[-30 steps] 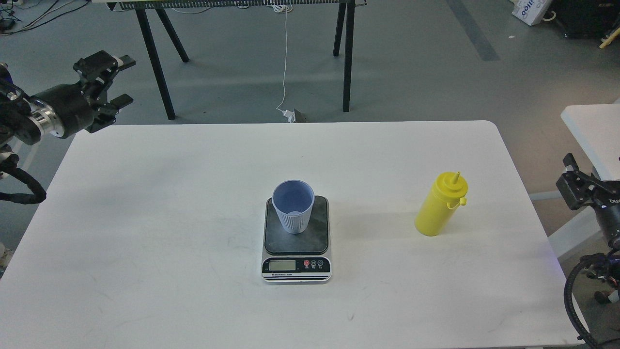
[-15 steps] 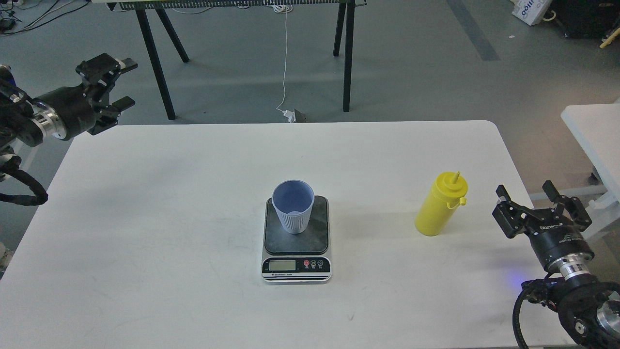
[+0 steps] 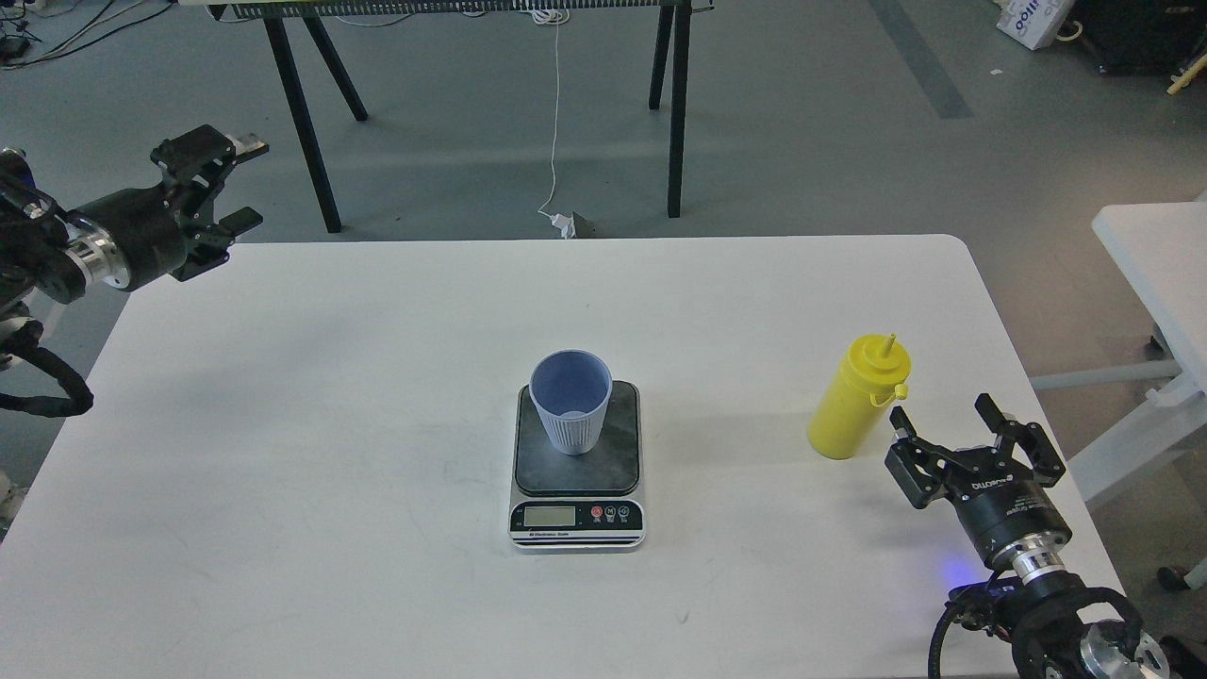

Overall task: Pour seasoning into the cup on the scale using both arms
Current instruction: 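Move the right gripper down to the yellow squeeze bottle, then grasp the yellow bottle with the right gripper and lift it, then invert the bottle with the right gripper over the cup and squeeze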

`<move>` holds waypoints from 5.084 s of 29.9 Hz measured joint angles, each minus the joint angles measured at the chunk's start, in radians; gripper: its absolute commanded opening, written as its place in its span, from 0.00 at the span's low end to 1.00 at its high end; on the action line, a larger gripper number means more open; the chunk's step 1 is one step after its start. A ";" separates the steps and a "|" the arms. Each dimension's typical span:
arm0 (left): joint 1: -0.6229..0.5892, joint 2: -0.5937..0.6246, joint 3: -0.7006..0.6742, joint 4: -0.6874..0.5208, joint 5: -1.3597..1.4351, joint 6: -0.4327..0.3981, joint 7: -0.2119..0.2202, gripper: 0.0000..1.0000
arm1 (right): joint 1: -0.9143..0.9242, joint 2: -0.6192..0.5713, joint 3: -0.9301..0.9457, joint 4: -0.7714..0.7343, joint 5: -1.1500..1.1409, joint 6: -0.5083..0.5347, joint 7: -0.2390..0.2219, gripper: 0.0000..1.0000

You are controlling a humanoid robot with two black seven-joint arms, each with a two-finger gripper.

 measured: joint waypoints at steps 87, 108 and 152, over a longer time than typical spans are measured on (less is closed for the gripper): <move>0.062 0.002 -0.001 0.001 0.000 0.000 0.000 1.00 | 0.287 0.203 -0.109 -0.309 -0.178 0.000 0.012 0.11; 0.053 0.008 -0.006 0.001 0.001 0.000 0.000 1.00 | 1.047 0.132 -0.302 -0.346 -1.018 -0.229 0.022 0.11; 0.043 -0.019 -0.008 0.001 -0.001 0.000 0.000 1.00 | 1.282 0.341 -1.015 -0.347 -1.900 -0.401 0.105 0.11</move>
